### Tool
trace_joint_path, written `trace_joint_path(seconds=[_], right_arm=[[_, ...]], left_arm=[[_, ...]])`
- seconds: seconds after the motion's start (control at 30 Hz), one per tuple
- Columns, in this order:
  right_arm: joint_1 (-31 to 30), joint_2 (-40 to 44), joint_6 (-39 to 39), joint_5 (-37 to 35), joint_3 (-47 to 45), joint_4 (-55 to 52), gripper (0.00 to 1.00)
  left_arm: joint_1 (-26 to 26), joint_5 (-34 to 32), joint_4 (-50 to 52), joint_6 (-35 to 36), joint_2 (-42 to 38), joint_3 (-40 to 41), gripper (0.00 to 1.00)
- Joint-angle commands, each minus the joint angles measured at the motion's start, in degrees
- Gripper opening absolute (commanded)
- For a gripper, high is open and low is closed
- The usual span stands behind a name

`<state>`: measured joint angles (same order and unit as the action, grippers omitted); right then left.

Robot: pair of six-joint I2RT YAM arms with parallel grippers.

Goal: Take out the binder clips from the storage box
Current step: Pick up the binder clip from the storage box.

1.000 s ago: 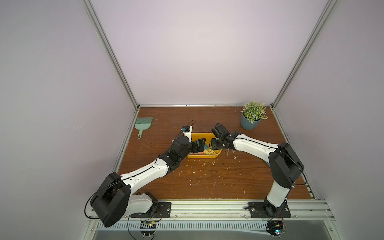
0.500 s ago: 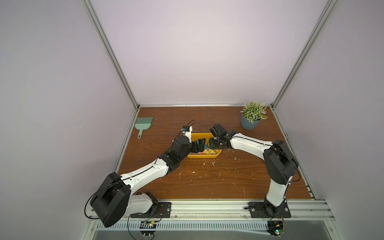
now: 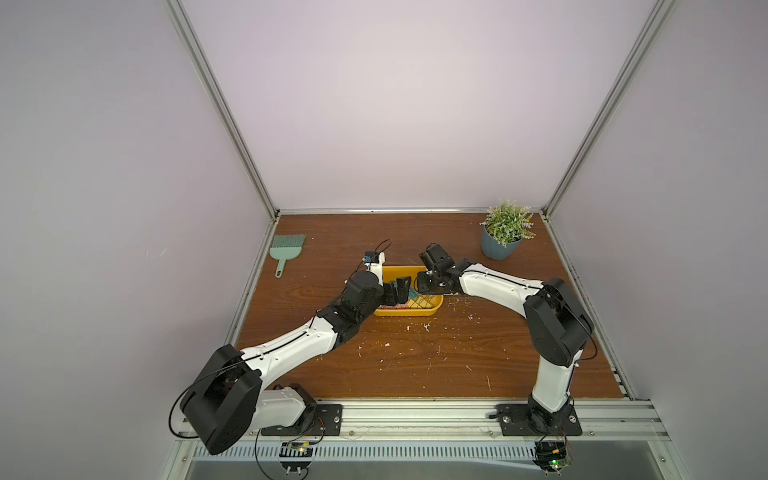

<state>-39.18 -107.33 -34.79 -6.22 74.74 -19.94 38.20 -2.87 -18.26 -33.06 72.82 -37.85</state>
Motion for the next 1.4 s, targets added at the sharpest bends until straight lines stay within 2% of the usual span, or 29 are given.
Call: trace_joint_path(seconds=[0.0,0.33,0.9,1.37], right_arm=[[0.6,0.0,-0.5,1.2,1.9,0.8,0.22],[1.4,-0.2,-1.2,3.0,1.1,2.3,0.18],[2.5,-1.9,-3.6,6.5,0.4,4.5,0.26],[2.7,0.8,-4.4,6.4,0.1,5.1,0.09]], left_arm=[[-0.5,-0.6,-0.8,-0.3,-0.3,0.1,1.0],[-0.5,0.0,-0.7,-0.4,0.7,-0.6,1.0],[-0.5,-0.2,-0.2,-0.1,1.1,-1.4,1.0],[-0.5,-0.2,-0.2,-0.1,0.8,-1.3,1.0]])
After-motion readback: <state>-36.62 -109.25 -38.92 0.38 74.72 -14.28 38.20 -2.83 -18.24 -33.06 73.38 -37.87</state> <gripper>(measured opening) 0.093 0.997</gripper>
